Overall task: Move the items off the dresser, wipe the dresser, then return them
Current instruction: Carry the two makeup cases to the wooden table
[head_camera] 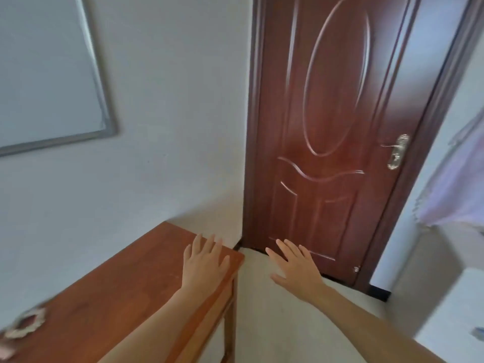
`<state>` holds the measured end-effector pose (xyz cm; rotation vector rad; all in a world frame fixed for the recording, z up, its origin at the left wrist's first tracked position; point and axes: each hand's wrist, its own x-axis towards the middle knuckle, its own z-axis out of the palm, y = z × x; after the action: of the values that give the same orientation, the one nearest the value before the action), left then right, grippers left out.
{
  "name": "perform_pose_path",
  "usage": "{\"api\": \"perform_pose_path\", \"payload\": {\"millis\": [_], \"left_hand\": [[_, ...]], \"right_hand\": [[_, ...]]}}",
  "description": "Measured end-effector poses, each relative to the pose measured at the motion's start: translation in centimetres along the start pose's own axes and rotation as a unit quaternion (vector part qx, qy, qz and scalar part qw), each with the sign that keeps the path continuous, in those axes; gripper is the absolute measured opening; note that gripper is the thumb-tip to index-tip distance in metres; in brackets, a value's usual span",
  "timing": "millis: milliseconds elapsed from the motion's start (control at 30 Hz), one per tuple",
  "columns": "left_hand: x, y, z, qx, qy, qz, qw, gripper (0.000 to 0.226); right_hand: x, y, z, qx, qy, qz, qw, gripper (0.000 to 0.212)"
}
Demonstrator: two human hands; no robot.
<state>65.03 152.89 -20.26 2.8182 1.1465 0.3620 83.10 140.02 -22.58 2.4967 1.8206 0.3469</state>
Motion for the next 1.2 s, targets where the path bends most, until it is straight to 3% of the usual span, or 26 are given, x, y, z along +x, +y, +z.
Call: {"api": "perform_pose_path", "payload": {"millis": [100,167,333,467,600,733,900,1100,1200], "left_hand": [[1.7,9.1,1.8,-0.012,0.017,0.052,0.998,0.085],[2.2,15.6,3.6,-0.022,-0.016,0.088,0.996,0.095],[2.0,31.0,7.1,-0.087,-0.058,0.183,0.978,0.058],[1.8,40.4,9.1,-0.113,-0.07,0.256,0.958,0.064],[2.2,46.2,9.9,-0.092,-0.044,0.303,0.947,0.047],[4.7,51.2,10.9,-0.143,-0.034,0.357,0.923,0.042],[9.2,57.9,13.0,-0.15,-0.073,0.383,0.908,0.032],[16.4,64.6,18.1,-0.16,-0.118,0.391,0.899,0.042],[18.4,67.0,21.2,-0.146,-0.155,0.374,0.903,0.038]], "right_hand": [[-6.2,8.6,-0.3,0.013,-0.021,0.081,0.996,0.055],[-10.7,13.9,-0.8,0.016,-0.032,0.137,0.99,0.053],[-22.0,24.0,-1.1,-0.009,-0.027,0.284,0.958,0.043],[-29.2,29.1,-0.8,-0.011,-0.052,0.382,0.923,0.046],[-32.9,32.6,-1.0,0.003,-0.081,0.446,0.891,0.049],[-34.1,36.3,-0.7,-0.017,-0.095,0.476,0.874,0.049],[-33.2,42.8,0.4,-0.038,-0.121,0.501,0.856,0.048],[-30.3,50.3,1.7,-0.024,-0.065,0.538,0.84,0.049],[-30.3,52.9,4.4,0.015,-0.098,0.554,0.827,0.055]]}}
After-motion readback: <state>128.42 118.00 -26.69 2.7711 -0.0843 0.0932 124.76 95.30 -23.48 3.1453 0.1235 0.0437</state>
